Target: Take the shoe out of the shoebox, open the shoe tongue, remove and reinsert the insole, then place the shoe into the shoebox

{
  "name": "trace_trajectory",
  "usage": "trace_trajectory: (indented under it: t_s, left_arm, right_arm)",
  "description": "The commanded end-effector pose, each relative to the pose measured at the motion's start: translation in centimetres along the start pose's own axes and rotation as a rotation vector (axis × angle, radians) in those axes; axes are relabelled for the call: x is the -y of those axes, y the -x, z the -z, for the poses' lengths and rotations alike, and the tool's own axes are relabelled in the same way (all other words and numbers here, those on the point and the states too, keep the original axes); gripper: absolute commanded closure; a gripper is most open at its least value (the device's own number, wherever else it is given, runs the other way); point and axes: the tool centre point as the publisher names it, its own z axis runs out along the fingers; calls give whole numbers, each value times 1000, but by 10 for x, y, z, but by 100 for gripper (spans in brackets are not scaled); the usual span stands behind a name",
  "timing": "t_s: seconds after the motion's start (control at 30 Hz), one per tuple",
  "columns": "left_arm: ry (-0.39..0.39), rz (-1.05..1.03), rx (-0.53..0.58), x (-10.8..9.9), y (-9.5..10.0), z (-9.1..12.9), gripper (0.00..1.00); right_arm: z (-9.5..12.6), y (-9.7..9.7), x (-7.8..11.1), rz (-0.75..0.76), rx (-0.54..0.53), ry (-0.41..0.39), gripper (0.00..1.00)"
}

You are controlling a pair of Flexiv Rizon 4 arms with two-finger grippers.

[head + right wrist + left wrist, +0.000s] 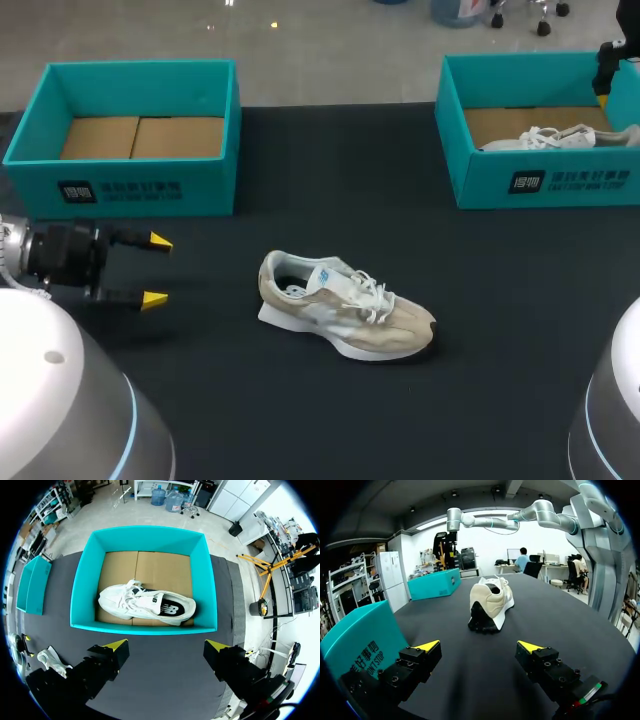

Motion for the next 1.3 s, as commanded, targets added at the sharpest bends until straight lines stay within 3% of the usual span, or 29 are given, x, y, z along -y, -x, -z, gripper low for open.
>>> trace_trajectory:
  t_s: [0.03,0.33,0.67,1.3]
  left_arm:
    - [0,0,0,0,0,0,0]
    - [-15,0,1,-1,0,-1,0]
    - [-1,-17,-142,-1,5,-26,0]
    - [-4,-75,-223,20,3,-67,0]
  right_arm:
    - [0,0,1,-1,0,2,0]
    - [0,0,1,-1,0,2,0]
    - [0,0,1,-1,0,2,0]
    - [0,0,1,-1,0,2,0]
